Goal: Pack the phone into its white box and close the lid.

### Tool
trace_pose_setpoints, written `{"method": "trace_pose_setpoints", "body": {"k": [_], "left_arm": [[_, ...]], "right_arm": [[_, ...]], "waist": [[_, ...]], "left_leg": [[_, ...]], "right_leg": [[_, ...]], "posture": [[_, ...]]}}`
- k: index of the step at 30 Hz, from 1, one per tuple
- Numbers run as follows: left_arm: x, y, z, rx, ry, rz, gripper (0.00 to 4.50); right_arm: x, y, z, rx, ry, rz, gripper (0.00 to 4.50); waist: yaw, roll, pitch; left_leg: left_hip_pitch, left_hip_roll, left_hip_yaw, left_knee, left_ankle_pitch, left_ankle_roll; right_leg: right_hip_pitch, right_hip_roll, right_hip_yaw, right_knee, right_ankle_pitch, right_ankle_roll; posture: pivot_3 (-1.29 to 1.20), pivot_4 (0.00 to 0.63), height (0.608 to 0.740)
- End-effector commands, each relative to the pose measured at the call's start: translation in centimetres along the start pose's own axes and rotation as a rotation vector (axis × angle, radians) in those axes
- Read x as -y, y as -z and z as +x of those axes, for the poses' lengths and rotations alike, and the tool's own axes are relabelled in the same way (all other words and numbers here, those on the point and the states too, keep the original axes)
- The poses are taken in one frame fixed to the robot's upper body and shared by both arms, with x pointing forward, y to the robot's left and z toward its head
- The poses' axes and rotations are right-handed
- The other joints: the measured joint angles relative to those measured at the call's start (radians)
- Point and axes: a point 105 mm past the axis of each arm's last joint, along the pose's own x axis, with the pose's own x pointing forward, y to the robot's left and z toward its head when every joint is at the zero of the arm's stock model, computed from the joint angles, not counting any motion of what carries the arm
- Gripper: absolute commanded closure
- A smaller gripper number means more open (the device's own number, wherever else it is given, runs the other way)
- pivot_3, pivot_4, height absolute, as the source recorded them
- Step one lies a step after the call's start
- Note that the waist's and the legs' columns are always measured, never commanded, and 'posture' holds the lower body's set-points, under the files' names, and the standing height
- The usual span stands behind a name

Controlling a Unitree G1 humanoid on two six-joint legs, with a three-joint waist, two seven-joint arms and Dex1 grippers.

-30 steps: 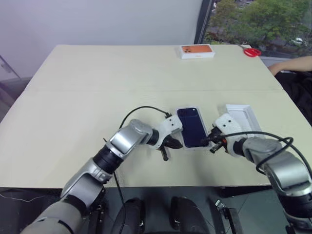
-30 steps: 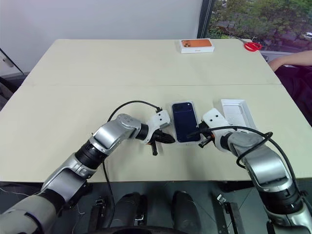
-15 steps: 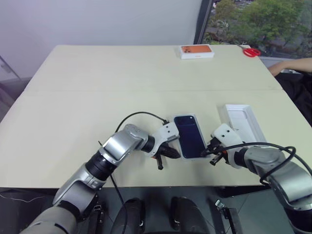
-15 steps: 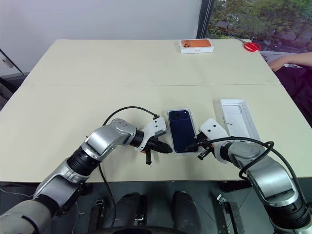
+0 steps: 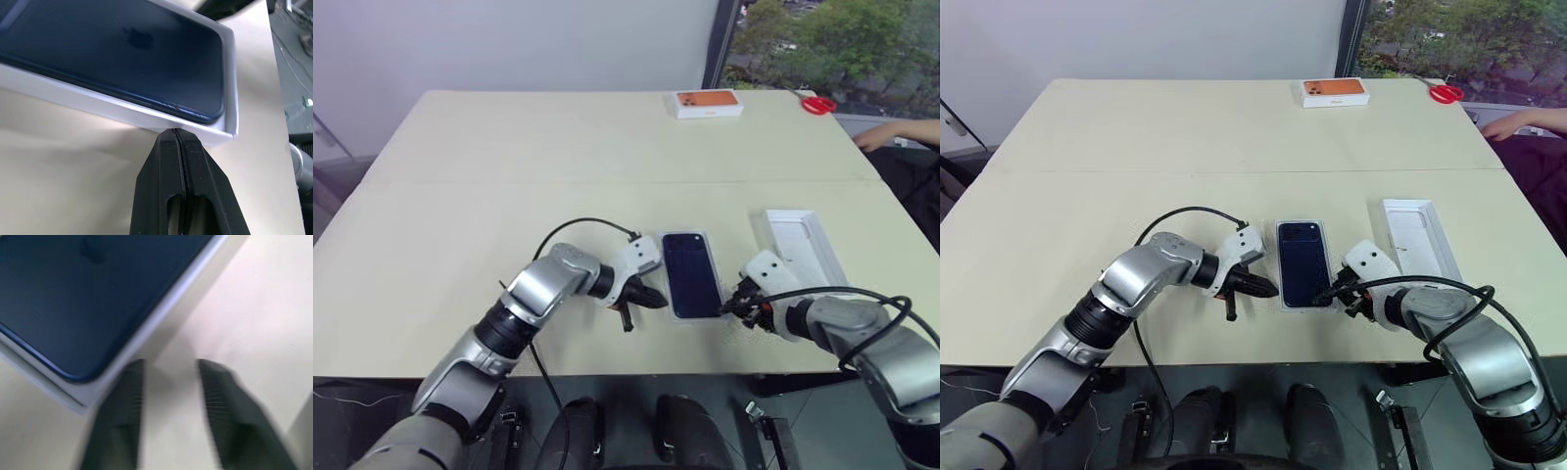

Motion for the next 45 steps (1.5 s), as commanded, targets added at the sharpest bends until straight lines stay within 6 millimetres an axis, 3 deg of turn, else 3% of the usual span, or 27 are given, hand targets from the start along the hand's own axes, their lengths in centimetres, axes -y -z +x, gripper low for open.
{"method": "trace_pose_setpoints", "body": {"k": [1,2,7,12,23,27,31,32,36,40,45], "left_arm": [[1.2,-1.9,-1.5,0.093,0.034,0.068,4.5],[1.4,-2.2,-2.3,0.124,0.039,0.089,4.5],[1.6,-2.3,-5.5,0.21,0.041,0.148,4.5],[0.3,-1.5,-7.4,0.261,-0.023,0.273,4.5],[0.3,-0.6,-8.1,0.356,-0.01,0.334,4.5],[0.4,-0.5,-8.2,0.37,-0.005,0.322,4.5],[0.0,-0.3,-8.4,0.364,-0.026,0.314,4.5],[-0.1,-0.2,-8.5,0.363,-0.032,0.311,4.5],[-0.7,-0.1,-8.8,0.369,-0.062,0.295,4.5],[-2.4,0.1,-10.1,0.409,-0.179,0.264,4.5],[-4.8,1.0,-12.1,0.41,-0.303,0.226,4.5]], "right_arm": [[1.6,-1.6,-1.8,0.06,0.067,-0.045,0.77],[2.6,-2.2,-2.5,0.078,0.099,-0.025,0.22],[6.8,-3.1,-4.4,0.076,0.232,0.122,0.22],[9.4,-1.9,-3.2,-0.02,0.283,0.28,0.22],[10.8,-1.6,-1.1,-0.059,0.258,0.479,0.22],[10.7,-1.2,-0.4,-0.08,0.253,0.505,2.05],[10.3,-1.4,-0.3,-0.08,0.242,0.506,4.17],[10.2,-1.6,-0.3,-0.074,0.238,0.506,4.43],[10.3,-2.6,-1.0,-0.038,0.241,0.511,4.43],[9.0,-6.5,-2.3,0.153,0.122,0.537,4.43],[3.5,-11.8,-2.3,0.431,-0.243,0.581,4.43]], "waist": [[0.0,0.0,0.0],[0.0,0.0,0.0],[-0.002,0.001,0.0],[0.0,0.001,0.0],[-0.001,0.002,0.0],[-0.001,0.002,0.0],[-0.002,0.002,0.0],[-0.002,0.002,0.0],[-0.003,0.002,0.0],[-0.009,0.003,0.0],[-0.009,0.003,0.0]], "left_leg": [[0.0,0.0,0.0,0.0,0.0,0.0],[0.0,0.0,0.0,0.0,0.0,0.0],[0.001,0.001,0.0,0.0,0.0,0.0],[0.001,0.001,0.001,0.0,0.0,0.0],[0.0,0.0,0.002,0.0,0.0,0.0],[0.0,0.0,0.002,0.0,0.0,0.0],[0.0,0.0,0.002,0.0,0.0,0.0],[0.0,0.0,0.002,0.0,0.0,0.0],[0.0,0.0,0.002,0.0,0.0,0.0],[0.0,0.001,0.002,0.0,0.0,0.0],[0.001,0.002,0.001,-0.001,0.0,0.0]], "right_leg": [[0.0,0.0,0.0,0.0,0.0,0.0],[0.0,0.0,0.0,0.0,0.0,0.0],[0.0,0.0,0.0,0.0,-0.001,-0.002],[0.0,0.0,0.001,0.0,-0.002,-0.004],[0.0,-0.001,0.001,0.0,0.0,-0.001],[0.0,-0.001,0.001,0.0,0.0,-0.001],[0.0,-0.001,0.0,0.0,0.0,0.0],[0.0,-0.001,0.0,0.0,0.0,0.0],[0.0,0.0,0.0,0.0,0.0,0.0],[-0.001,0.0,0.001,0.001,0.001,0.0],[-0.001,0.0,0.0,0.002,0.001,0.0]], "posture": [[0.0,0.15,0.74],[0.0,0.15,0.74],[0.0,0.15,0.74],[0.0,0.15,0.74],[0.0,0.15,0.74],[0.0,0.15,0.74],[0.0,0.15,0.74],[0.0,0.15,0.74],[0.0,0.15,0.74],[0.0,0.15,0.74],[0.0,0.15,0.74]]}}
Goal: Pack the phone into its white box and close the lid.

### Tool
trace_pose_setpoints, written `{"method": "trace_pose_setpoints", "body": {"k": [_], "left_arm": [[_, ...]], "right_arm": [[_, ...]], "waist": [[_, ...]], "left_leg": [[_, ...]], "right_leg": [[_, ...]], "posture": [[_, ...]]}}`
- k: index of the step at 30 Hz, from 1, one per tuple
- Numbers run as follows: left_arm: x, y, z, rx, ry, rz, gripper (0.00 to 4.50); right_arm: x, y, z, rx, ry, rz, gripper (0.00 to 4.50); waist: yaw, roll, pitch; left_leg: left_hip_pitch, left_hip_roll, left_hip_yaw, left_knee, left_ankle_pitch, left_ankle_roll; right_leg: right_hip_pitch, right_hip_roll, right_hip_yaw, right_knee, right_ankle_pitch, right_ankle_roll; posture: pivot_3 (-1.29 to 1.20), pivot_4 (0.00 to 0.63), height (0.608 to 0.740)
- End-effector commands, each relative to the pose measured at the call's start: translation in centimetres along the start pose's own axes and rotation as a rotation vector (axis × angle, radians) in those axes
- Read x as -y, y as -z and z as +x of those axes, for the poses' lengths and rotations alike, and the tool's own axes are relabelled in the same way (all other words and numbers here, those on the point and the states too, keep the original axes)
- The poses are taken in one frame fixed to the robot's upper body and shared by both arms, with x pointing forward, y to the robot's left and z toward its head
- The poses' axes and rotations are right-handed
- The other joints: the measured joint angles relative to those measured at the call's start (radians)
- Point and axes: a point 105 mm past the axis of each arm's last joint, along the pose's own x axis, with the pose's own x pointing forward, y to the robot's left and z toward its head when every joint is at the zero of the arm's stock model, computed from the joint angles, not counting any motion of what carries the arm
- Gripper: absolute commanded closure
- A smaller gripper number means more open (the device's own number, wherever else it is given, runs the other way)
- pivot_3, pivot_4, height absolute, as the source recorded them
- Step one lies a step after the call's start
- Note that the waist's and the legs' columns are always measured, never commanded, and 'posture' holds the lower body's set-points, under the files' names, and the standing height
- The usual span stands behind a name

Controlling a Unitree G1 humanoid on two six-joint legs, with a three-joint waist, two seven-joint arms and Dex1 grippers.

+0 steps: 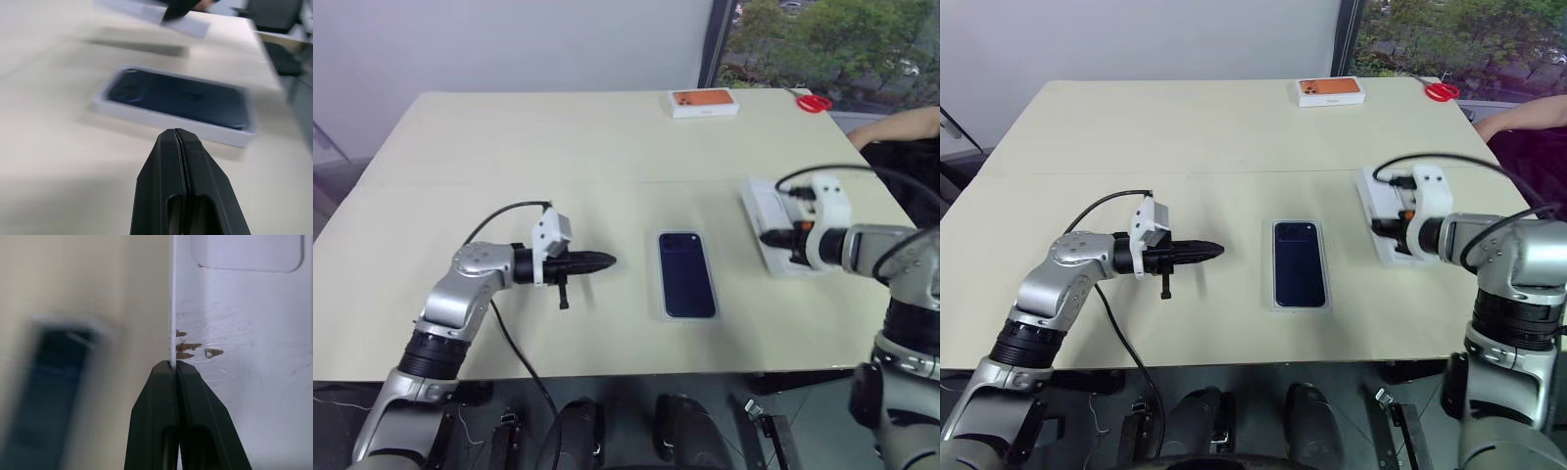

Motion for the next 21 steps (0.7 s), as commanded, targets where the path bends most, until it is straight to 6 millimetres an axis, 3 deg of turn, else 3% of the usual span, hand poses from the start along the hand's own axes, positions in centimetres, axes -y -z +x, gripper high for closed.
{"method": "trace_pose_setpoints", "body": {"k": [1,3,5,10,14,17,20,21], "left_arm": [[-1.6,-0.7,-1.4,0.01,-0.07,0.049,4.5],[-2.1,-0.4,-1.7,-0.009,-0.087,0.061,4.5],[-2.6,0.0,-1.9,-0.031,-0.104,0.071,4.5],[-3.1,0.0,-1.8,-0.033,-0.114,0.082,4.5],[-2.6,0.3,-0.9,-0.034,-0.095,0.09,4.5],[-2.3,0.4,-0.2,-0.034,-0.085,0.089,4.5],[-1.6,0.4,0.9,-0.028,-0.05,0.09,4.5],[-1.4,0.4,1.2,-0.026,-0.04,0.092,4.5]], "right_arm": [[-5.7,-0.9,0.1,0.102,-0.29,0.042,4.43],[-8.8,-0.8,0.3,0.13,-0.413,0.092,4.43],[-11.6,-0.1,0.4,0.126,-0.487,0.25,4.43],[-15.1,2.6,1.5,0.087,-0.465,0.491,4.43],[-15.9,5.0,2.3,0.019,-0.407,0.642,4.43],[-16.5,5.6,2.5,-0.002,-0.4,0.724,4.43],[-14.7,8.2,3.5,-0.081,-0.285,0.83,4.43],[-14.1,8.9,3.7,-0.097,-0.253,0.849,4.19]], "waist": [[-0.001,0.0,0.0],[-0.003,0.001,0.0],[0.001,0.002,0.001],[-0.013,0.001,0.001],[-0.016,0.001,0.001],[-0.019,0.001,0.001],[-0.019,0.001,0.0],[-0.017,0.001,0.0]], "left_leg": [[0.0,0.0,0.0,0.0,0.0,0.0],[0.0,0.001,0.0,0.0,0.0,0.0],[-0.001,0.0,0.0,0.0,0.0,0.0],[-0.001,-0.001,0.001,0.0,0.0,0.0],[-0.001,-0.001,0.001,0.0,0.0,0.0],[-0.001,0.0,0.001,0.0,0.0,0.0],[0.0,0.0,0.001,0.0,0.0,0.0],[0.0,0.001,0.001,0.0,0.0,0.0]], "right_leg": [[0.0,0.0,0.0,0.0,0.0,0.0],[0.0,-0.001,0.0,0.0,0.0,0.0],[-0.001,-0.002,0.0,0.001,0.0,0.0],[0.0,-0.003,0.001,0.0,0.0,0.0],[0.0,-0.001,0.001,0.0,0.0,0.0],[-0.001,-0.001,0.001,0.0,0.0,0.0],[-0.001,-0.001,0.002,0.0,0.0,0.0],[0.0,-0.001,0.002,0.0,0.0,0.0]], "posture": [[0.0,0.15,0.74],[0.0,0.15,0.74],[0.0,0.15,0.74],[0.0,0.15,0.74],[0.0,0.15,0.74],[0.0,0.15,0.74],[0.0,0.15,0.74],[0.0,0.15,0.74]]}}
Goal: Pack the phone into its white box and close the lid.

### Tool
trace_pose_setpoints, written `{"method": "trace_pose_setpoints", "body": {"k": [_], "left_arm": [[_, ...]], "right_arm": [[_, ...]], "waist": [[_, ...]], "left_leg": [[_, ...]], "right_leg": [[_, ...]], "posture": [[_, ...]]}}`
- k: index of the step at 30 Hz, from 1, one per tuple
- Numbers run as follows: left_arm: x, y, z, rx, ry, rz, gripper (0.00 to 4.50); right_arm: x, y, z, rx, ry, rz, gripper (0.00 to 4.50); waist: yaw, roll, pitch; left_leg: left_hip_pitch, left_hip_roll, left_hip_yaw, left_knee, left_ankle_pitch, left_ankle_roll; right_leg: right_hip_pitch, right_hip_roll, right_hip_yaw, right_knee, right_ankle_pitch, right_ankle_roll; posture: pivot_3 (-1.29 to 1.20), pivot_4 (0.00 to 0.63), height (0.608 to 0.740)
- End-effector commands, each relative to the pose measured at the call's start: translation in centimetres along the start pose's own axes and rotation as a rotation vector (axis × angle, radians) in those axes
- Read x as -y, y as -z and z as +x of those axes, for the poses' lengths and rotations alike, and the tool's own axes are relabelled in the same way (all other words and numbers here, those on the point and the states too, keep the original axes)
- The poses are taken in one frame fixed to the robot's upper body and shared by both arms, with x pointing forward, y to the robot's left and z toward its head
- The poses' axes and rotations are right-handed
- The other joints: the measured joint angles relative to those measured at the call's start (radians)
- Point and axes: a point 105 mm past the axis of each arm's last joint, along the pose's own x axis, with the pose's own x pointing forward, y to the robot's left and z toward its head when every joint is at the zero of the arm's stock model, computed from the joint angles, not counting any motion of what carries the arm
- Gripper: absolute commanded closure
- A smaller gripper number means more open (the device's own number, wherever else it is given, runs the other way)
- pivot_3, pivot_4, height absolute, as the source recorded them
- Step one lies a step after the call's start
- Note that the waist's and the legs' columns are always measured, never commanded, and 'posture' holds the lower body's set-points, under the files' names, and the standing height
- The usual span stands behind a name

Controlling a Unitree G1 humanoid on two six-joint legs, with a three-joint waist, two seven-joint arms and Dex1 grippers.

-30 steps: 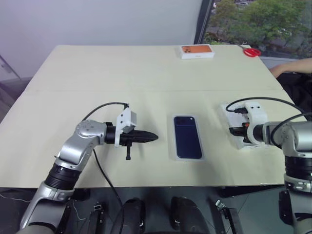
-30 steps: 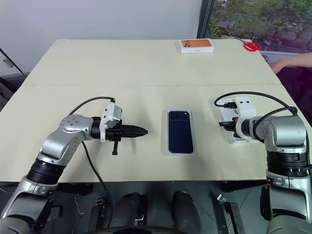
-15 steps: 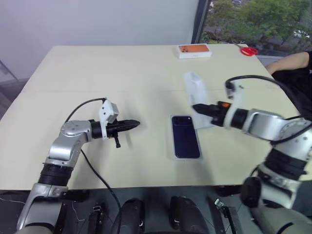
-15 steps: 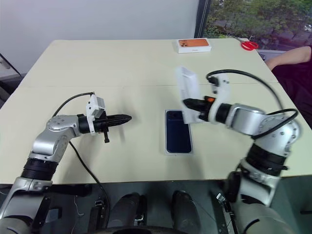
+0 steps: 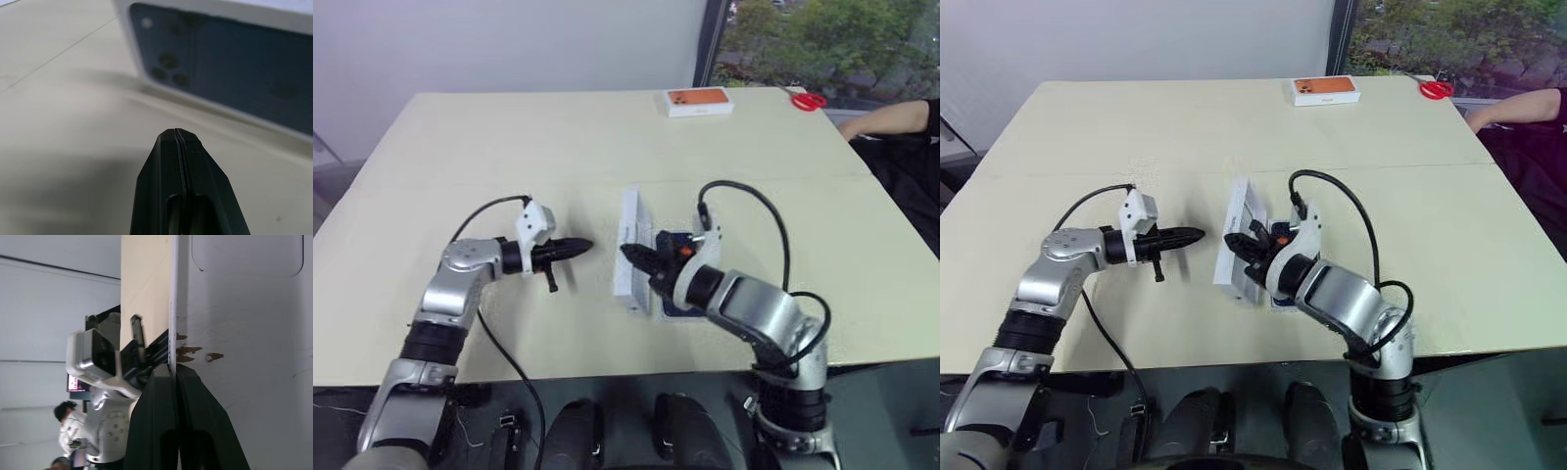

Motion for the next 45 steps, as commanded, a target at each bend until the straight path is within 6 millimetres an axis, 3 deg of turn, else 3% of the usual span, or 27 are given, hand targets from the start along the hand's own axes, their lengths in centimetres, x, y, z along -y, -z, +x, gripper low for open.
{"method": "trace_pose_setpoints", "body": {"k": [1,3,6,9,11,13,19,25,31,36,39,45], "left_arm": [[0.5,-1.2,0.8,0.019,0.027,0.054,4.5],[0.9,-1.2,1.3,0.018,0.044,0.06,4.5],[1.3,-1.3,1.8,0.022,0.061,0.061,4.5],[2.1,-1.6,2.3,0.035,0.103,0.055,4.5],[2.5,-1.8,2.6,0.044,0.123,0.054,4.5],[3.3,-2.3,3.6,0.068,0.154,0.05,4.5],[5.1,-3.4,5.6,0.116,0.212,0.037,4.5],[5.5,-3.8,7.3,0.12,0.203,-0.001,4.5],[3.3,-4.6,5.9,0.129,0.105,-0.086,4.5],[1.6,-4.0,3.0,0.063,0.034,-0.062,4.5],[0.8,-2.7,0.9,-0.036,0.008,-0.047,4.5],[3.3,-0.4,-0.7,-0.197,0.144,0.01,4.5]], "right_arm": [[2.2,0.0,-0.5,0.008,0.078,0.08,3.88],[2.0,-0.4,-0.7,0.025,0.067,0.075,3.15],[1.6,-0.9,-0.9,0.044,0.056,0.06,1.55],[0.6,-2.1,-1.7,0.06,0.015,-0.084,0.02],[0.3,-2.8,-2.1,0.066,0.002,-0.164,0.02],[0.4,-5.4,-3.3,0.103,0.02,-0.278,0.02],[0.7,-9.8,-5.9,0.137,0.133,-0.485,0.02],[2.3,-12.1,-7.8,0.144,0.288,-0.666,0.02],[3.6,-12.4,-8.6,0.089,0.392,-0.853,0.02],[3.8,-12.6,-9.0,0.072,0.415,-0.962,0.02],[4.4,-12.5,-9.2,0.038,0.461,-1.048,0.85],[5.1,-11.4,-9.0,-0.046,0.457,-1.156,3.71]], "waist": [[0.002,0.0,0.0],[0.0,0.0,0.0],[0.0,0.0,0.0],[0.0,0.0,0.0],[0.001,0.0,0.0],[0.004,0.001,0.001],[0.004,0.001,0.001],[0.005,0.001,0.001],[0.005,0.001,0.001],[0.006,0.001,0.001],[0.007,0.001,0.001],[0.009,0.001,0.001]], "left_leg": [[0.0,0.0,0.0,0.0,0.0,0.0],[0.0,0.0,0.0,0.0,0.0,0.0],[0.0,0.0,0.0,0.0,0.0,0.0],[0.0,0.0,0.0,0.0,0.0,0.0],[0.0,0.0,0.0,0.0,0.0,0.0],[0.0,0.0,0.0,0.0,0.0,0.0],[0.0,0.0,0.001,0.0,-0.001,0.001],[0.0,0.0,0.001,0.0,-0.001,0.002],[0.0,0.0,0.001,0.001,-0.001,0.002],[0.0,0.0,0.001,0.001,-0.001,0.002],[0.0,0.0,0.001,0.0,-0.001,0.002],[-0.001,0.0,0.001,0.0,-0.001,0.002]], "right_leg": [[0.0,0.0,0.0,0.0,0.0,0.0],[0.0,0.0,0.0,0.0,0.0,0.0],[0.0,0.0,0.0,0.0,0.0,0.0],[0.0,0.0,0.0,0.0,0.0,0.0],[0.0,0.0,0.0,0.0,0.0,0.0],[0.0,0.0,0.0,0.0,0.0,0.0],[0.001,0.0,0.0,-0.002,0.0,0.0],[0.002,0.0,0.0,-0.002,0.0,0.0],[0.001,0.001,0.0,-0.002,0.0,0.0],[0.001,0.002,0.0,-0.002,0.0,0.0],[0.001,0.002,0.0,-0.002,0.0,0.0],[0.001,0.0,0.0,-0.003,-0.002,-0.004]], "posture": [[0.0,0.15,0.74],[0.0,0.15,0.74],[0.0,0.15,0.74],[0.0,0.15,0.74],[0.0,0.15,0.74],[0.0,0.15,0.74],[0.0,0.15,0.74],[0.0,0.15,0.74],[0.0,0.15,0.74],[0.0,0.15,0.74],[0.0,0.15,0.74],[0.0,0.15,0.74]]}}
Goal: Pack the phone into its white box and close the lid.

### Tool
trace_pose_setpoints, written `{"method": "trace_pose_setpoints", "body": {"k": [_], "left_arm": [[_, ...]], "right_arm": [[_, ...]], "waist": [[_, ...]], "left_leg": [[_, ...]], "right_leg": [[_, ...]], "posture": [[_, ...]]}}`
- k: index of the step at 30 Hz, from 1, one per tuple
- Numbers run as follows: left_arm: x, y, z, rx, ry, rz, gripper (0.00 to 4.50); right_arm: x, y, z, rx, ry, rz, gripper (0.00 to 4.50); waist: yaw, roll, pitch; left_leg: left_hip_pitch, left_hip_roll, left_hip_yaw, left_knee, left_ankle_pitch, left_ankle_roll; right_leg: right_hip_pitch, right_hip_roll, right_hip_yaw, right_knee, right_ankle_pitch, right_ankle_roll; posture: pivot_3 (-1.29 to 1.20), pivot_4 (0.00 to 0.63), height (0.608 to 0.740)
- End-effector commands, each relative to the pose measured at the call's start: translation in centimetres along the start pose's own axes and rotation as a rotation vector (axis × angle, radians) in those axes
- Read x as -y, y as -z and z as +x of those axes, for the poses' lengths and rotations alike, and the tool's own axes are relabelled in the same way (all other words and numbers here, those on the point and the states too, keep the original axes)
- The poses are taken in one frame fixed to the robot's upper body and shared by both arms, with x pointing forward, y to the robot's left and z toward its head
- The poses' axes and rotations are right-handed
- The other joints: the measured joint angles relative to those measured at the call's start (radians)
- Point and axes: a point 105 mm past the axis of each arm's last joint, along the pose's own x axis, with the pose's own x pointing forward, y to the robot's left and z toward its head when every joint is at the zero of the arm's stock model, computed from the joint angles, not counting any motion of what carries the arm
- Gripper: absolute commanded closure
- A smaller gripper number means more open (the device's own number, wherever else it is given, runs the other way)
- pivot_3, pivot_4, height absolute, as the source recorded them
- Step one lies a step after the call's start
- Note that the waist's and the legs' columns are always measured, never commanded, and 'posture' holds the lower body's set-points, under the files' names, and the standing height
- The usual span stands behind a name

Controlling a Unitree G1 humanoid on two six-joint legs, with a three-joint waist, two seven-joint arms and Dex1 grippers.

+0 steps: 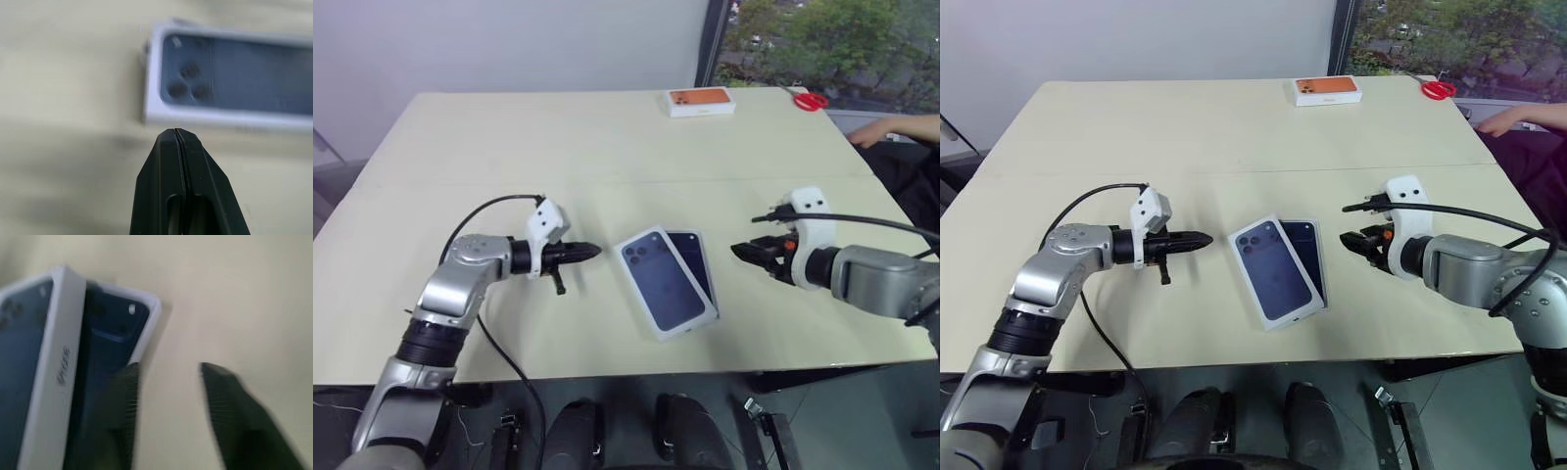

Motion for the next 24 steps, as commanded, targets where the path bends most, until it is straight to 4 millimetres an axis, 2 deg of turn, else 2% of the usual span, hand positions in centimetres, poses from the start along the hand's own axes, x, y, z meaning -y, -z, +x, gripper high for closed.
{"method": "trace_pose_setpoints", "body": {"k": [1,2,5,8,13,18,24], "left_arm": [[1.9,-0.1,0.4,-0.048,0.093,0.074,4.5],[2.2,0.2,0.7,-0.065,0.102,0.075,4.5],[2.6,0.7,1.4,-0.101,0.11,0.081,4.5],[2.9,0.8,3.1,-0.1,0.101,0.07,4.5],[3.2,1.1,4.7,-0.12,0.078,0.083,4.5],[3.0,0.1,6.1,-0.072,0.031,0.053,4.5],[2.4,-1.4,7.1,0.019,-0.039,0.023,4.5]], "right_arm": [[-0.8,-0.6,-0.4,0.023,-0.02,-0.109,4.25],[-0.9,-0.6,-0.3,0.023,-0.021,-0.12,4.45],[-1.1,-0.6,0.0,0.02,-0.021,-0.148,4.45],[-1.9,-0.1,0.8,-0.003,-0.029,-0.232,4.45],[-3.1,0.4,1.9,-0.017,-0.056,-0.285,4.45],[-3.9,0.7,2.6,-0.026,-0.082,-0.286,4.45],[-4.2,0.7,2.5,-0.024,-0.097,-0.286,4.45]], "waist": [[0.005,0.0,0.0],[0.009,0.0,0.0],[0.019,0.0,0.0],[0.021,0.0,0.0],[0.019,0.0,0.0],[0.02,0.0,0.0],[0.02,0.0,0.0]], "left_leg": [[0.0,0.0,0.0,0.0,0.0,0.0],[0.0,0.0,0.0,0.0,0.0,0.0],[0.0,0.0,0.0,0.0,0.0,0.0],[0.0,0.0,0.0,0.0,0.0,0.0],[0.0,0.0,0.0,0.0,0.0,0.0],[0.0,0.0,0.0,0.0,0.0,0.0],[0.0,0.0,0.0,0.001,0.0,0.0]], "right_leg": [[0.0,0.0,0.0,0.0,0.0,0.0],[0.0,0.0,0.0,0.0,0.0,-0.001],[0.0,-0.001,0.0,-0.001,0.0,-0.001],[0.0,-0.001,0.0,-0.001,0.0,-0.001],[0.0,-0.001,0.0,-0.001,0.0,-0.001],[0.0,-0.001,0.0,0.0,0.0,0.001],[0.0,0.0,0.0,0.0,0.002,0.003]], "posture": [[0.0,0.15,0.74],[0.0,0.15,0.74],[0.0,0.15,0.74],[0.0,0.15,0.74],[0.0,0.15,0.74],[0.0,0.15,0.74],[0.0,0.15,0.74]]}}
